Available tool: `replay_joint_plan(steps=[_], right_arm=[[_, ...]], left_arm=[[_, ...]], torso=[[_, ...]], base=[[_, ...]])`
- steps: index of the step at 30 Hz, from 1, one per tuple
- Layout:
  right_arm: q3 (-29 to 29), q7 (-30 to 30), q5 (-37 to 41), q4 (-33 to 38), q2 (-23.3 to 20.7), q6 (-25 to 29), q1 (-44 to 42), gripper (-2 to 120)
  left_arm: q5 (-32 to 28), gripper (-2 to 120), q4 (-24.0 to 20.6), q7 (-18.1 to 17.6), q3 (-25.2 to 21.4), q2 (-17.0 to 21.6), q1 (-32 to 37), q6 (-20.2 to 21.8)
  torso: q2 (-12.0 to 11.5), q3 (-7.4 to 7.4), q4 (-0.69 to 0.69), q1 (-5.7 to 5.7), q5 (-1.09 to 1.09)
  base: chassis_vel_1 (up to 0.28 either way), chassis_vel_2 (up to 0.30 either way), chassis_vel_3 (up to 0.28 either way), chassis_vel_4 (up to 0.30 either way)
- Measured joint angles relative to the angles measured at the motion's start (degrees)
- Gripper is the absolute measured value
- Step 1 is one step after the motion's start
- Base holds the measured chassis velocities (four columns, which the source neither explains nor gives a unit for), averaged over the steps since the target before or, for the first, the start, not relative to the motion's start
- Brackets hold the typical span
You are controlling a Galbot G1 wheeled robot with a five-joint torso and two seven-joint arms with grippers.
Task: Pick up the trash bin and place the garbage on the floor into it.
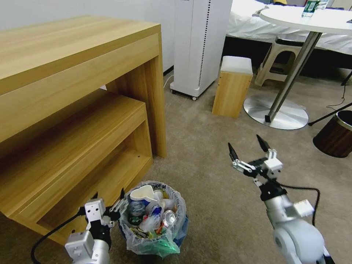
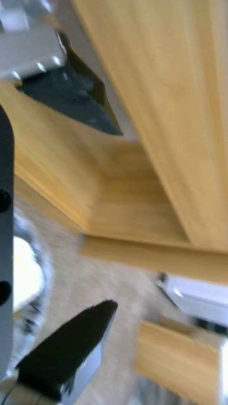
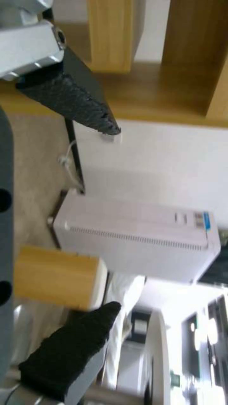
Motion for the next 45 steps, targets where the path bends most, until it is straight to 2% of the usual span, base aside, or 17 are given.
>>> replay_joint_plan(steps=[2,4,12,18,23,29,31,34,40,45], right_arm=[[1.05,0.39,-1.61,-0.40,1.80,2.14,-1.52,100],[1.56,0.45,-2.36,-0.80,2.59,3.16,-2.15,100],[4.01,1.71,-4.30,-2.62,5.14,5.36,-2.82,100],[4.66,2.93,-4.28,-2.94,5.49,6.30,-5.12,100],[4.57,2.81,-4.06,-4.00,5.50,8.13,-5.48,100],[4.36,2.60,-3.83,-3.92,5.41,8.28,-5.26,100],[4.37,2.54,-3.72,-3.87,5.35,8.29,-4.80,100],[4.37,2.54,-3.66,-3.86,5.31,8.27,-4.53,100],[4.28,1.91,-3.20,-4.21,5.17,8.24,-4.06,100],[4.16,1.23,-3.06,-4.71,5.20,8.49,-3.96,100]], left_arm=[[1.30,109,0.80,1.94,0.25,-0.65,-0.38,-2.69],[1.63,111,1.18,2.25,0.28,-0.92,-0.59,-3.35],[1.19,115,1.76,2.31,-0.38,-0.17,-1.23,-2.74],[-0.43,111,1.10,2.14,-1.11,0.93,-1.61,-0.97],[-1.65,102,2.07,2.17,-2.06,3.94,-1.76,-0.93],[-2.37,100,2.34,3.19,-3.08,6.54,-0.94,-3.81],[-1.47,100,2.32,5.13,-3.39,7.39,0.21,-7.38],[-0.62,100,2.39,6.80,-3.50,7.71,0.98,-9.77],[-1.46,100,4.45,6.94,-5.80,7.59,-0.68,-9.94],[-5.05,100,5.85,6.79,-8.82,8.38,-1.23,-9.53]], torso=[[0.00,0.00,0.00,0.00,-0.01],[0.00,0.01,0.00,0.00,0.00],[0.00,0.01,0.00,0.00,0.00],[0.00,0.00,0.00,0.00,0.00],[0.00,0.01,0.00,0.00,-0.01],[0.00,0.01,0.00,0.00,-0.01],[0.00,0.01,0.00,0.00,0.00],[0.00,0.01,0.00,0.00,0.00],[0.00,0.01,0.00,0.00,-0.01],[0.00,0.01,0.00,0.00,0.00]], base=[[0.000,0.000,0.000,0.000],[0.000,0.000,0.000,0.000],[0.000,0.000,0.000,0.000],[0.000,0.000,0.000,0.000],[0.000,0.000,0.000,0.000],[0.000,0.000,0.000,0.000],[0.000,0.000,0.000,0.000],[0.000,0.000,0.000,0.000],[0.000,0.000,0.000,0.000],[0.000,0.000,0.000,0.000]])
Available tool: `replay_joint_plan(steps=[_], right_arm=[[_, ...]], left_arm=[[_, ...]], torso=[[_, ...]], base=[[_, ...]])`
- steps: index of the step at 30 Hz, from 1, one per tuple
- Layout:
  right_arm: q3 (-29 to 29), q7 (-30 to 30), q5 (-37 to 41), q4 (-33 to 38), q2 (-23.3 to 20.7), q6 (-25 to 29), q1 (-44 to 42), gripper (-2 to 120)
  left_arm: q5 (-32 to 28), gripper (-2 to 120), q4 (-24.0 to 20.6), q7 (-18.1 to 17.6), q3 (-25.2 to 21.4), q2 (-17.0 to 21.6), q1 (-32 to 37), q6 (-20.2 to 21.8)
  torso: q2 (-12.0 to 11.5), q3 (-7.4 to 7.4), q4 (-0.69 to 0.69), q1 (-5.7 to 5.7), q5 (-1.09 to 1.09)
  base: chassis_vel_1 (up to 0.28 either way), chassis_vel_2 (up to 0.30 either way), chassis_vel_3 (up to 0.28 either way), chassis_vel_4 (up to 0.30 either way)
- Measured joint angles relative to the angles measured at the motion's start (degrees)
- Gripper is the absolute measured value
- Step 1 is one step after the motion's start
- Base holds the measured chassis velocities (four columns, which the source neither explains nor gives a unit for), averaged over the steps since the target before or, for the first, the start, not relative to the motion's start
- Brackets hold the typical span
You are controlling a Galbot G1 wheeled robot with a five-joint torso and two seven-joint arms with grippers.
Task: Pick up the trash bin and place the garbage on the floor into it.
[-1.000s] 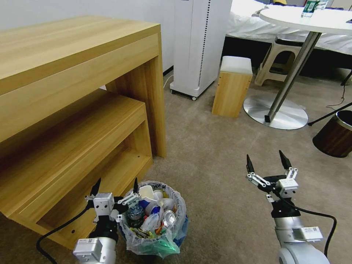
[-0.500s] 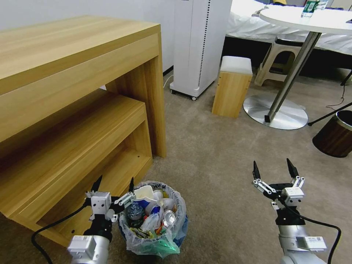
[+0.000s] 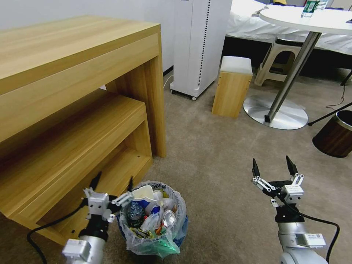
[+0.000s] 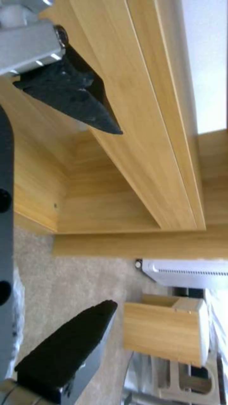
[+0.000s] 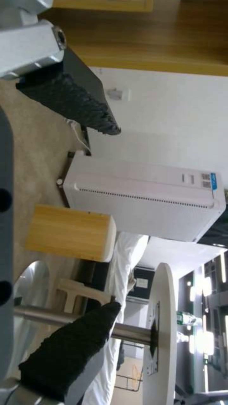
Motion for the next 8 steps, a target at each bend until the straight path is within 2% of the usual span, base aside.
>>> replay_joint_plan(steps=[8], right_arm=[[-0.12,-1.29,0.11,-0.92,0.41,1.14,0.03,100]], left_arm=[[-3.30,100,-0.70,1.19,-2.59,0.49,-0.84,0.33]], torso=[[0.00,0.00,0.00,0.00,0.00]], base=[[0.000,0.000,0.000,0.000]])
